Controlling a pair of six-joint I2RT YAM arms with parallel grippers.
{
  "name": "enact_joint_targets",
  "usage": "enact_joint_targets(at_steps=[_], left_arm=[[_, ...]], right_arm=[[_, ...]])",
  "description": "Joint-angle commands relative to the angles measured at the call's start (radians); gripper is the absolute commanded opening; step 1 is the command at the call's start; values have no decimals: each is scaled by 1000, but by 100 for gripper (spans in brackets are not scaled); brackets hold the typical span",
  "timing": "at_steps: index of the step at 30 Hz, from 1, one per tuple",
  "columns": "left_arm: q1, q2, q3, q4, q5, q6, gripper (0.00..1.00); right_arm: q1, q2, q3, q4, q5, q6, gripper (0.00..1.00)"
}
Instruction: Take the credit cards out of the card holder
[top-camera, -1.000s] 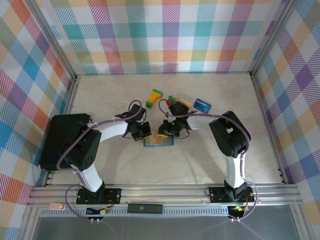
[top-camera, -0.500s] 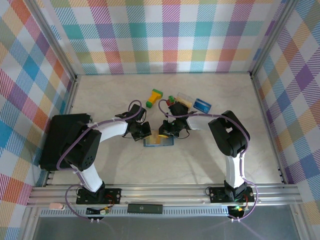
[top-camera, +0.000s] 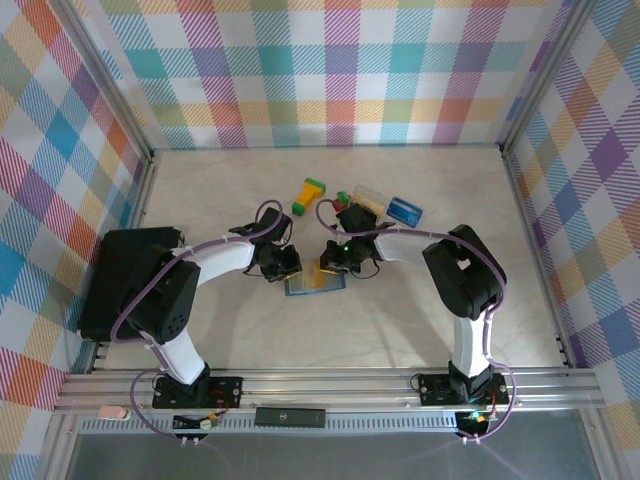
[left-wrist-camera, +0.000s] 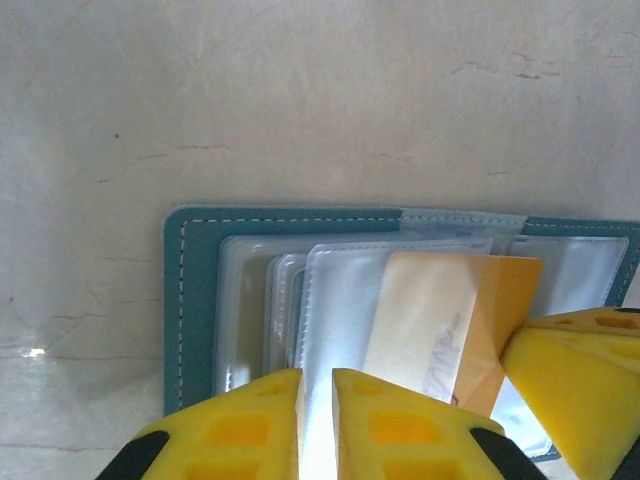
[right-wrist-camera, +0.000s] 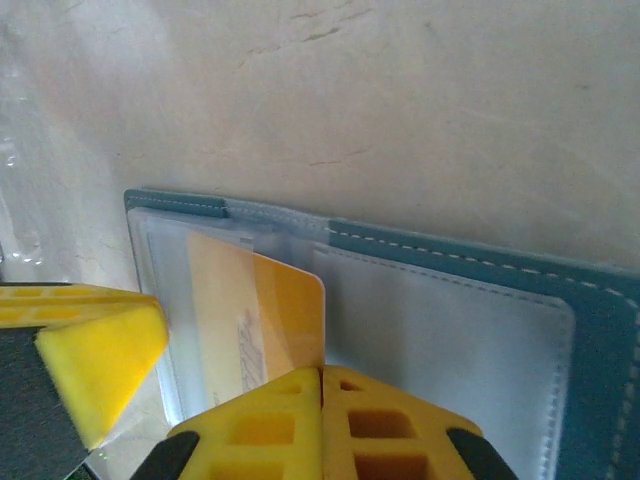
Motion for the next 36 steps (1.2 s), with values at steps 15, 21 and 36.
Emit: enact_joint_targets(at_steps=[15,21,36], left_arm=[[-5,58,15,7,76,-10,6],[1,62,15,-36,47,-9,4],[6,86,-15,-25,56,-18,4]], right_arm=[[-2,7,-1,-32,-17,2,23],[-6,11,-32,-3,-60,24,26],[-4,53,1,8,-157,-28,20]])
